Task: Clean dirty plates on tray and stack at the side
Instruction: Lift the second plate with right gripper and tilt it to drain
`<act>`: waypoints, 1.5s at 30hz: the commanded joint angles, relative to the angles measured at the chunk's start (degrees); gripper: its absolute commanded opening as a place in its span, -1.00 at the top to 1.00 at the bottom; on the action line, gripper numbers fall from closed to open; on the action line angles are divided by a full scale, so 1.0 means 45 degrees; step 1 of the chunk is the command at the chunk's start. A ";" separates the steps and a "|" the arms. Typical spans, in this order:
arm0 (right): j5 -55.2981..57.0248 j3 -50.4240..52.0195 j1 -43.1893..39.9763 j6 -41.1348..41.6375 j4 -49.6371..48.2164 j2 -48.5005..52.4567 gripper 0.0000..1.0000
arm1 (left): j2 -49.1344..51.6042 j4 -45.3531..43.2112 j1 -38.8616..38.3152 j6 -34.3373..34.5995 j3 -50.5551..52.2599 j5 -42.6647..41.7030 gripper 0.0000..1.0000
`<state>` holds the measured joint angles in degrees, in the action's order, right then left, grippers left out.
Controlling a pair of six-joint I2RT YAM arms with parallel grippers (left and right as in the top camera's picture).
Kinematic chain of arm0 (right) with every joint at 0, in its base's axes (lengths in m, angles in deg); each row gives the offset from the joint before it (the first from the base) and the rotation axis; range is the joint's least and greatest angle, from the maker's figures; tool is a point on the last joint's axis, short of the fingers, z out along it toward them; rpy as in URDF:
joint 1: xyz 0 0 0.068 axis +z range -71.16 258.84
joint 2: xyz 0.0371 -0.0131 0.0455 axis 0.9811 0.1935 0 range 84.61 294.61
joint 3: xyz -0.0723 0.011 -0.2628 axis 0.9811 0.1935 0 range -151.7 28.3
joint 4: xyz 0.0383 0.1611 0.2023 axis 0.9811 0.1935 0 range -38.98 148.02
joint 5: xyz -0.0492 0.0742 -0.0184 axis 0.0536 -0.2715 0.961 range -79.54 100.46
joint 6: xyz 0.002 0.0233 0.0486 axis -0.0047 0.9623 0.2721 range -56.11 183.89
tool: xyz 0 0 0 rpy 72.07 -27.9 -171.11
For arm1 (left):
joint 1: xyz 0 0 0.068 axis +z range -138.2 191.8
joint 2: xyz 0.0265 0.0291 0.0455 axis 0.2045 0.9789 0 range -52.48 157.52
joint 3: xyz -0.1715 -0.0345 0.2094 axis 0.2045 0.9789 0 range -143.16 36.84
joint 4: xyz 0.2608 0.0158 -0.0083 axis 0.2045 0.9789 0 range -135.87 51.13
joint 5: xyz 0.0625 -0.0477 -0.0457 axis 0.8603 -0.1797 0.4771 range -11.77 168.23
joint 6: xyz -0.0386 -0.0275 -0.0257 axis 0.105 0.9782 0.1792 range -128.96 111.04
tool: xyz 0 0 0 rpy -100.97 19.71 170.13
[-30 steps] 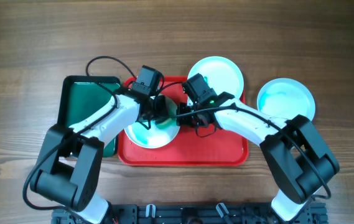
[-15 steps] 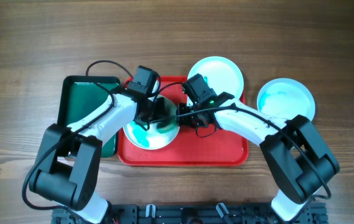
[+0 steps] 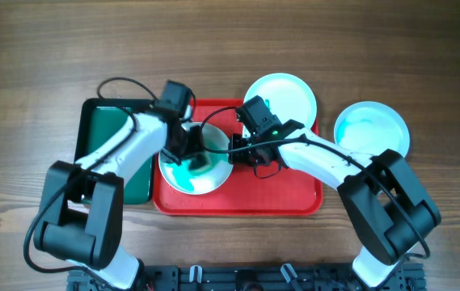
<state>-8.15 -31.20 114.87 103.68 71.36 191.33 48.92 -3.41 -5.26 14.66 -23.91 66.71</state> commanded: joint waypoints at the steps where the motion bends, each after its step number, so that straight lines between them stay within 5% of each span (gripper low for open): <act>1: 0.0029 -0.0204 -0.0044 -0.0029 -0.0136 0.0160 0.91 | 0.0131 0.1171 0.1292 0.0180 -0.2356 0.1763 0.92; 5: 0.0170 -0.0083 0.0126 0.0364 -0.0719 0.0398 0.50 | 0.0112 0.1637 0.1734 0.0180 -0.3453 0.1773 0.92; 7: 0.0126 -0.0083 0.0228 0.0534 -0.0855 0.0690 0.51 | 0.0136 0.1685 0.1734 0.0180 -0.3453 0.1773 0.92; 9: -0.0068 -0.0087 0.0228 0.0622 -0.0903 0.0792 0.91 | 0.0136 0.1617 0.1734 0.0180 -0.3453 0.1778 0.92; 14: -0.0024 -0.0340 -0.0151 0.0117 0.0981 -0.0369 0.91 | 0.0136 0.1588 0.1739 0.0175 -0.3410 0.1787 0.92; 20: 0.5887 -0.0340 -0.0097 -0.0393 0.4964 -0.4551 0.91 | 0.0136 0.1617 0.1734 0.0175 -0.3410 0.1778 0.92; 25: 1.0273 -0.0350 0.0782 -0.0529 0.5999 -0.5858 0.91 | 0.0136 0.1579 0.1734 0.0175 -0.3405 0.1778 0.92; 32: 1.7510 -0.0350 0.4580 -0.0981 0.6003 -0.5858 0.91 | 0.0136 0.1574 0.1734 0.0175 -0.3405 0.1783 0.92; 37: 2.1090 -0.0350 0.6300 -0.4274 0.4648 -0.5858 0.91 | 0.0136 0.1579 0.1734 0.0180 -0.3405 0.1783 0.92; 41: 2.2071 -0.0350 0.6518 -0.6339 0.3167 -0.5858 0.92 | 0.0136 0.1579 0.1734 0.0175 -0.3405 0.1783 0.92; 45: 2.2163 -0.0350 0.6518 -0.6513 0.2895 -0.5858 0.91 | 0.0136 0.1579 0.1734 0.0175 -0.3405 0.1783 0.92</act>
<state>88.24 -32.17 144.01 76.49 84.72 165.95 49.69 3.87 2.54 14.92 -38.92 74.11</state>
